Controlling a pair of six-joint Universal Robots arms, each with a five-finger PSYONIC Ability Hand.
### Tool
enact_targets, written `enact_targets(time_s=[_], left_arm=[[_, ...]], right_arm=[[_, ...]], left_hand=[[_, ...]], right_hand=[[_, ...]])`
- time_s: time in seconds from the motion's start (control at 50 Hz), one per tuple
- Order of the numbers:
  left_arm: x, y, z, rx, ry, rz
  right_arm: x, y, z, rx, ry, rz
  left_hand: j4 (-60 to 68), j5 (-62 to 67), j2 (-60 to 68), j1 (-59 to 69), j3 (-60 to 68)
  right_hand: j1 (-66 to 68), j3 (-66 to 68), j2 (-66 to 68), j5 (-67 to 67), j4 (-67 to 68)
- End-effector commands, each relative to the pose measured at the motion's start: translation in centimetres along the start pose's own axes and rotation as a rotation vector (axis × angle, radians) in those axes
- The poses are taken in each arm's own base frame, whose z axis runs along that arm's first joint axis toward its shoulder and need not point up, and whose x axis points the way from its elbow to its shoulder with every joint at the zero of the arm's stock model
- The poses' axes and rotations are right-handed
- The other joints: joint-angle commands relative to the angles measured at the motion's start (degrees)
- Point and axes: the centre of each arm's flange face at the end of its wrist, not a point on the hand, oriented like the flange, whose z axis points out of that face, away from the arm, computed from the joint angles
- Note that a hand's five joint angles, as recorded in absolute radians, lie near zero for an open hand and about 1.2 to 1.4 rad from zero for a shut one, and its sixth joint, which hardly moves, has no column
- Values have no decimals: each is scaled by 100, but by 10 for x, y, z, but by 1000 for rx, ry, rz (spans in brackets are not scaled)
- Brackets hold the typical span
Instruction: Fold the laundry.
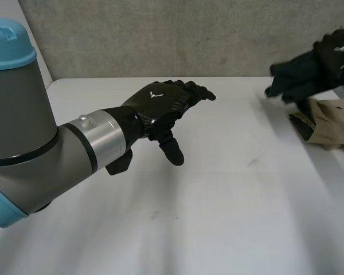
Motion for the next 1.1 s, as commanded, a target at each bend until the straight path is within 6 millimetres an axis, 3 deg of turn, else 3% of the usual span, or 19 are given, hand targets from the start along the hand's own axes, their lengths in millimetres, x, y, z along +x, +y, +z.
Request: enact_targets(time_s=[0.02, 0.16, 0.32, 0.48, 0.52, 0.58, 0.6, 0.66, 0.74, 0.8, 0.9, 0.94, 0.96, 0.98, 1.02, 1.04, 1.06, 1.1], left_arm=[[-1, -1, 0, 3, -2, 1], [-1, 1, 0, -1, -1, -1], [-1, 5, 3, 6, -2, 4], [-2, 6, 3, 2, -11, 1], [-2, 6, 2, 4, -11, 2], [-2, 5, 2, 6, -13, 3], [-2, 4, 2, 8, -13, 3], [-2, 3, 1, 12, -15, 5], [-2, 0, 0, 21, -15, 2], [-3, -2, 0, 28, -18, -2], [-12, -11, -5, 53, -59, -7], [-18, -19, -9, 85, -99, -14], [-21, -21, -10, 95, -115, -17], [-24, -24, -10, 106, -135, -19], [-35, -33, -13, 158, -199, -24], [-38, -36, -14, 176, -221, -21], [-46, -42, -18, 209, -266, -13], [-52, -49, -22, 243, -308, -4]], right_arm=[[50, 30, 9, -19, 72, 117], [57, 87, -6, -107, 41, 143], [46, 170, -45, -233, -27, 231], [59, 187, -62, -269, -19, 244], [63, 187, -63, -272, -11, 240], [67, 183, -64, -274, -6, 230], [70, 178, -65, -281, -7, 230], [80, 164, -68, -293, -7, 226], [106, 116, -70, -290, 12, 186], [122, 93, -69, -288, 56, 154], [172, 58, -73, -401, 368, 63], [181, 39, -72, -406, 446, 48], [181, 27, -70, -395, 468, 47], [169, -4, -61, -352, 455, 53], [147, -41, -51, -285, 404, 70], [134, -57, -46, -253, 373, 81], [108, -85, -42, -203, 312, 112], [84, -108, -41, -171, 259, 150]], left_hand=[[-166, -271, -168, -90, -201], [-166, -271, -168, -90, -201], [-166, -271, -168, -90, -201], [-166, -271, -168, -90, -201], [-166, -271, -168, -90, -201], [-166, -271, -168, -90, -201], [-166, -271, -168, -90, -201], [-166, -271, -168, -90, -201], [-166, -271, -168, -90, -201], [-166, -271, -168, -90, -201], [-166, -271, -168, -90, -201], [-166, -271, -168, -90, -201], [-166, -271, -168, -90, -201], [-166, -271, -168, -90, -201], [-166, -271, -168, -90, -201], [-166, -271, -168, -90, -201], [-166, -271, -168, -90, -201], [-166, -271, -168, -90, -201]], right_hand=[[2667, 1447, 1320, 1764, 1198], [2667, 1447, 1320, 1764, 1198], [2667, 1447, 1320, 1764, 1198], [2667, 1447, 1320, 1764, 1198], [1736, 516, 389, 833, 267], [-2142, -3362, -3489, -3046, -3612], [-4333, -5553, -5680, -5236, -5802], [-4333, -5553, -5680, -5236, -5802], [-4333, -5553, -5680, -5236, -5802], [-4333, -5553, -5680, -5236, -5802], [-4333, -5553, -5680, -5236, -5802], [-4333, -5553, -5680, -5236, -5802], [-4333, -5553, -5680, -5236, -5802], [-4333, -5553, -5680, -5236, -5802], [-4333, -5553, -5680, -5236, -5802], [-4333, -5553, -5680, -5236, -5802], [-4333, -5553, -5680, -5236, -5802], [-4333, -5553, -5680, -5236, -5802]])
